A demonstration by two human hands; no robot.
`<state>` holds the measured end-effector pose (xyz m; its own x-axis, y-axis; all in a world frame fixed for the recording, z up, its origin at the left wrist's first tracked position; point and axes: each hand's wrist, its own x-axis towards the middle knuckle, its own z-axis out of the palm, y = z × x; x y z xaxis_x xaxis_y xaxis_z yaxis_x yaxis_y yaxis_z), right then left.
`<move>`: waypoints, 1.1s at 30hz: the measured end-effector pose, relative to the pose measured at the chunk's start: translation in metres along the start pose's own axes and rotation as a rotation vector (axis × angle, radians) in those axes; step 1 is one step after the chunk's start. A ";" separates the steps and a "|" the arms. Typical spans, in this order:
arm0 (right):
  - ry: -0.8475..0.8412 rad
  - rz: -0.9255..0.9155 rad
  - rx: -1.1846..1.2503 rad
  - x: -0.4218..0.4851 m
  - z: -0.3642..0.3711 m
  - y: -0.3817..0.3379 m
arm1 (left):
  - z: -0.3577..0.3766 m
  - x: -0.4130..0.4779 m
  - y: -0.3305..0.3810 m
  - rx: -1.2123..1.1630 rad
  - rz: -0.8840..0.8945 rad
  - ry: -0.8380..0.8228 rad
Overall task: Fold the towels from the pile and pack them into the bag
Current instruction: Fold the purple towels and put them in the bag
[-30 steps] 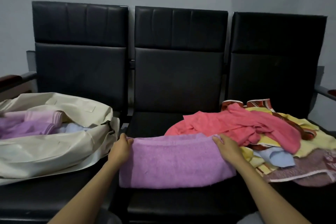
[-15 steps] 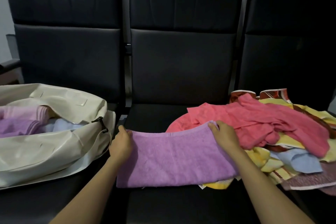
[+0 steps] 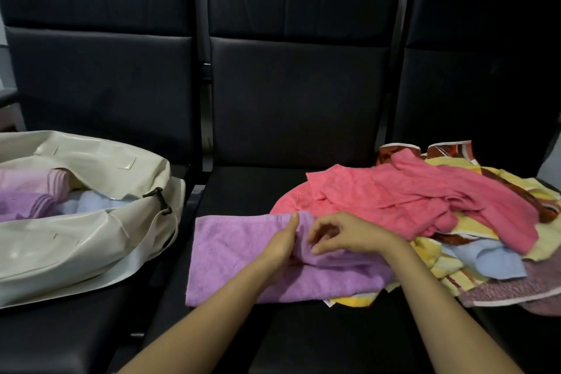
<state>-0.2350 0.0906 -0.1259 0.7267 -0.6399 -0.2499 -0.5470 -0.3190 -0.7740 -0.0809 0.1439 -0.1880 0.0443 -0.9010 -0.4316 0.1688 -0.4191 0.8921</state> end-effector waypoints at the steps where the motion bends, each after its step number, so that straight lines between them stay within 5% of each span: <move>1: -0.063 0.013 0.045 -0.001 0.000 -0.004 | -0.004 0.001 -0.001 -0.005 -0.001 -0.015; 6: 0.262 0.118 -0.196 0.005 -0.007 0.007 | -0.016 0.008 -0.017 0.122 0.091 0.061; 15: 0.065 0.228 -0.402 0.007 -0.003 0.020 | 0.003 -0.002 -0.020 0.701 0.475 0.250; 24: 0.231 0.089 -0.267 0.004 -0.008 0.015 | 0.004 -0.003 -0.011 0.493 0.317 0.203; 28: 0.139 0.133 -0.428 0.005 -0.008 0.027 | 0.003 -0.003 -0.001 0.199 0.106 0.173; 33: 0.294 0.003 -0.537 0.014 0.001 0.033 | 0.004 -0.003 0.002 0.064 0.020 0.176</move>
<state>-0.2427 0.0723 -0.1558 0.6213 -0.7833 -0.0216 -0.7376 -0.5753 -0.3534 -0.0849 0.1454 -0.1848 0.2199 -0.8777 -0.4257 0.1031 -0.4130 0.9049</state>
